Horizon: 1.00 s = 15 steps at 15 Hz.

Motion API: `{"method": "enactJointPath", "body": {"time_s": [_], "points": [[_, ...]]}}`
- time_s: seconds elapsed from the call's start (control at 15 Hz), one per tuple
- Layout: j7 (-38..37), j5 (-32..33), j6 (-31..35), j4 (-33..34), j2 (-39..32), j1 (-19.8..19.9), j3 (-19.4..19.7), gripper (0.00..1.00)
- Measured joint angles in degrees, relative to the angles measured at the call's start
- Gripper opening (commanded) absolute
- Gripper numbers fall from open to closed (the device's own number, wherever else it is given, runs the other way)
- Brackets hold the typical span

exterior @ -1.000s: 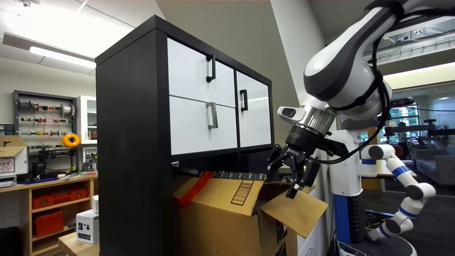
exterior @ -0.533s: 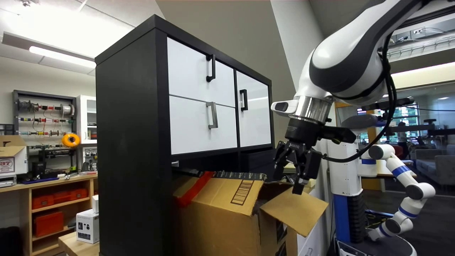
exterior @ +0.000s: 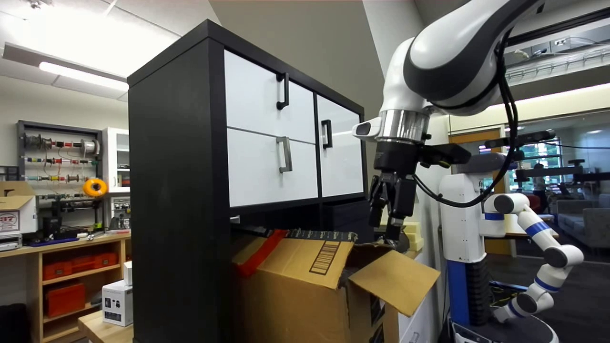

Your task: Pull out the brown box from underneath the cabinet

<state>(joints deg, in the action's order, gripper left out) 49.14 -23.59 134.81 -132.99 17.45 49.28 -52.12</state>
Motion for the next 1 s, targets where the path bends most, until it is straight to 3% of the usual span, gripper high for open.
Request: {"method": "enactJointPath", "body": {"time_s": [0.2,0.27,0.47,0.73,1.0], "points": [[-6.5,2.8,-3.0,2.1,-0.1,1.7,-0.8,1.0],[-9.8,6.1,-3.4,2.5,-0.8,0.1,0.9,1.0],[-21.1,17.0,-3.8,3.4,-5.0,-11.5,12.0,1.0],[-28.1,22.8,-4.3,5.1,-9.7,-27.7,28.0,1.0],[-28.9,23.1,-4.6,5.8,-10.6,-29.9,30.0,1.0]]}}
